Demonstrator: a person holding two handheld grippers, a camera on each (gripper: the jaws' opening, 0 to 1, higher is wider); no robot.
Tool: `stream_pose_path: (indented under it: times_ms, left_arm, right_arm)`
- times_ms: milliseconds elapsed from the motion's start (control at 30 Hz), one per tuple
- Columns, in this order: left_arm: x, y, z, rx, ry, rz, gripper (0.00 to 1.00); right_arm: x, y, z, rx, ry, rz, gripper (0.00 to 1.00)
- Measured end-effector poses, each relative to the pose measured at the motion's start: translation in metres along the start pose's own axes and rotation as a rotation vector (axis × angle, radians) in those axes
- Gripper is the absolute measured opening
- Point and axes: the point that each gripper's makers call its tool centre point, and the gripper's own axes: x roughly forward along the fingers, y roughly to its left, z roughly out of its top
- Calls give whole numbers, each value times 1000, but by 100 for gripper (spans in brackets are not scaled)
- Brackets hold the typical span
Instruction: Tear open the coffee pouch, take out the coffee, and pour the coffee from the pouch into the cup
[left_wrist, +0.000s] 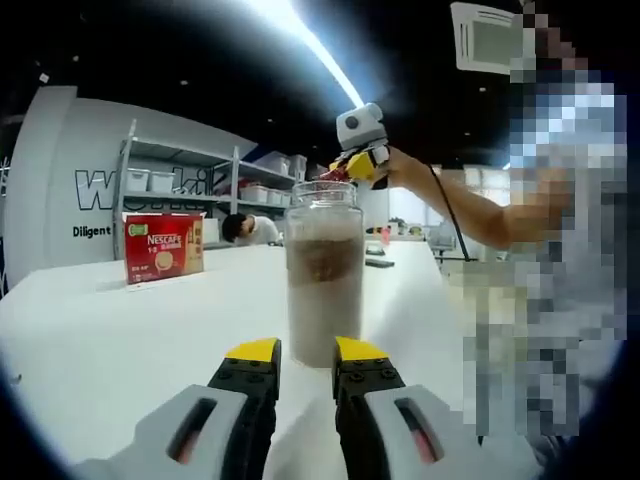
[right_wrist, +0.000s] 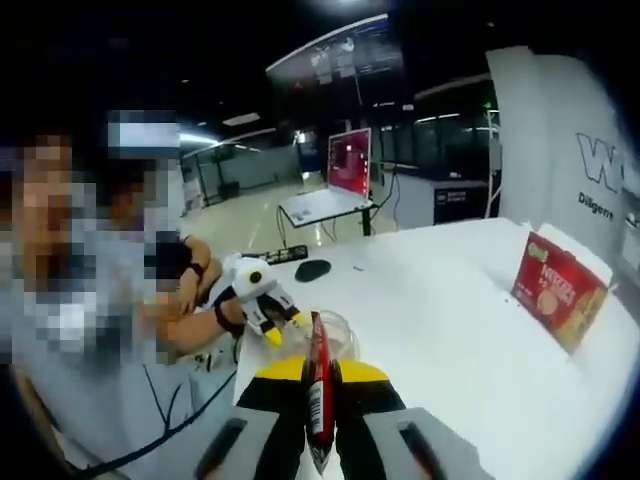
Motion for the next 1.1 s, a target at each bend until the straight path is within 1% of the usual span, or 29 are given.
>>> stream_pose_path:
  times_ms: [33, 67, 167, 233, 367, 467, 633, 800, 900, 1000, 1100]
  left_arm:
    - [0, 0, 0, 0, 0, 0, 23]
    - [0, 0, 0, 0, 0, 0, 23]
    - [0, -1, 0, 1, 0, -1, 23]
    - [0, -1, 0, 1, -1, -2, 23]
    - [0, -1, 0, 3, 2, -1, 23]
    - [1, -1, -1, 5, 6, 2, 23]
    - [2, 0, -3, 8, 11, 5, 23]
    - [2, -1, -2, 9, 9, 0, 23]
    - [1, -1, -2, 9, 7, -1, 23]
    - [1, -1, -2, 7, 7, -1, 23]
    - [1, 0, -2, 6, 6, -1, 23]
  right_arm:
    - [0, 2, 3, 6, -21, 10, 10]
    - [0, 3, 2, 7, -24, 15, 10]
    - [6, 6, -6, 6, -6, 8, 10]
    - [4, 4, -6, 10, -14, 5, 10]
    - [-1, 5, -2, -18, -19, -15, 10]
    - [0, 3, -6, -32, -6, -26, 10]
    - [1, 1, -5, -27, -15, -20, 10]
    - [2, 0, -8, -22, -10, -33, 10]
    - [0, -1, -5, -24, -14, -38, 10]
    - [2, 0, -7, -19, -6, -38, 10]
    - [0, 3, -6, -19, -12, -32, 10]
